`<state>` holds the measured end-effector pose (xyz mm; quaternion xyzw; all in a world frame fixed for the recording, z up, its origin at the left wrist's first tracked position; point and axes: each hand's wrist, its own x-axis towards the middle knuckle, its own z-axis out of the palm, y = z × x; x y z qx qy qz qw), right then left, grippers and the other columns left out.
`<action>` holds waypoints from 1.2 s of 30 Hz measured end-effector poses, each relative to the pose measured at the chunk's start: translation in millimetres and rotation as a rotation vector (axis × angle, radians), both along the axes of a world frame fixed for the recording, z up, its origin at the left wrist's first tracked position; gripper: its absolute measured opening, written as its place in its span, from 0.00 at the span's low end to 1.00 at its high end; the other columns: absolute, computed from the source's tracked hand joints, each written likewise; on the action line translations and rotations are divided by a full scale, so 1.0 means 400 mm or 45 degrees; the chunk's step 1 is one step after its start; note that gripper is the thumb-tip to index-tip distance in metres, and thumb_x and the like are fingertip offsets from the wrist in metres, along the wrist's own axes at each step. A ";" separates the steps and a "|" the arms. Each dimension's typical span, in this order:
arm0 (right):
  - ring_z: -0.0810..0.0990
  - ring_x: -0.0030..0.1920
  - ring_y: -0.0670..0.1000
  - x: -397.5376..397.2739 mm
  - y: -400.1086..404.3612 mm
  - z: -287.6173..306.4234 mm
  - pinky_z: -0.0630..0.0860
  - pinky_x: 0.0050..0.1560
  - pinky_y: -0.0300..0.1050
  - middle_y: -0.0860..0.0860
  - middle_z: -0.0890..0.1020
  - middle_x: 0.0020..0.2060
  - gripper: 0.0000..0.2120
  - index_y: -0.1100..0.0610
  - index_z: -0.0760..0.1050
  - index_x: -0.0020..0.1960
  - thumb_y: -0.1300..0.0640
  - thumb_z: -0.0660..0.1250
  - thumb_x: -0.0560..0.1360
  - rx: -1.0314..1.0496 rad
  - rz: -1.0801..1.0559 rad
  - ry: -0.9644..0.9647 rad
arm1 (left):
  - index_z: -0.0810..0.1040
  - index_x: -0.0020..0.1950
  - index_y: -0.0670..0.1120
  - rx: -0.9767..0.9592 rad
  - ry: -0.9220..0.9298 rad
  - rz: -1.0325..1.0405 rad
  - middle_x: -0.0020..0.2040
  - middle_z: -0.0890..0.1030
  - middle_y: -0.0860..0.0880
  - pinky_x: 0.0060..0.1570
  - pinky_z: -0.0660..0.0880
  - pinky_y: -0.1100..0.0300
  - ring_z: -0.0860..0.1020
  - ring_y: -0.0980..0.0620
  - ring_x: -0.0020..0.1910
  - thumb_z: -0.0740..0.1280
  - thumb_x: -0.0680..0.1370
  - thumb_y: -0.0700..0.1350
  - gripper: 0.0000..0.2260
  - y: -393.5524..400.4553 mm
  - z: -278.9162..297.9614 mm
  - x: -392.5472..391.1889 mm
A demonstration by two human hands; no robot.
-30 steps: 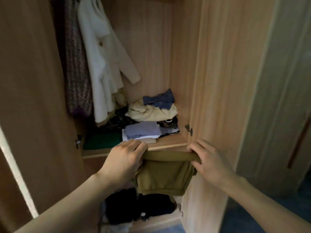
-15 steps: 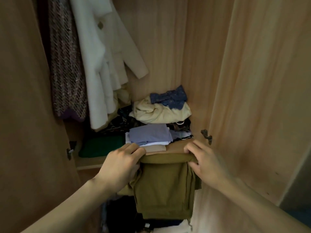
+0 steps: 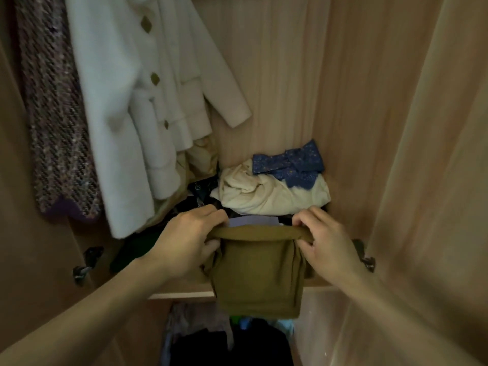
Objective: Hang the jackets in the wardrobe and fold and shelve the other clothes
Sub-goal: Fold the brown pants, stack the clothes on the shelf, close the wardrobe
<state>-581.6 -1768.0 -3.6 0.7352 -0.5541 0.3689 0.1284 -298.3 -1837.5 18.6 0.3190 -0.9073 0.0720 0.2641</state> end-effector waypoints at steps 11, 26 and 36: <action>0.75 0.46 0.52 -0.081 -0.402 0.013 0.73 0.42 0.47 0.48 0.73 0.45 0.16 0.53 0.72 0.48 0.65 0.75 0.67 0.036 -0.139 0.101 | 0.72 0.54 0.47 -0.208 -0.122 0.112 0.48 0.76 0.45 0.36 0.76 0.51 0.77 0.42 0.44 0.73 0.69 0.42 0.17 -0.396 0.032 -0.123; 0.79 0.43 0.55 -0.096 -0.565 -0.415 0.77 0.38 0.49 0.53 0.76 0.46 0.17 0.57 0.72 0.43 0.70 0.66 0.57 0.449 0.132 0.184 | 0.74 0.63 0.41 0.346 -0.674 -0.046 0.75 0.67 0.43 0.64 0.70 0.50 0.69 0.43 0.70 0.66 0.74 0.51 0.21 -0.546 -0.374 -0.137; 0.70 0.60 0.46 -0.055 -0.596 -0.309 0.71 0.59 0.46 0.46 0.73 0.59 0.25 0.48 0.72 0.62 0.31 0.55 0.77 0.417 0.119 0.130 | 0.66 0.72 0.54 0.294 -0.357 0.276 0.76 0.63 0.50 0.71 0.61 0.50 0.60 0.48 0.74 0.56 0.79 0.66 0.26 -0.575 -0.332 -0.194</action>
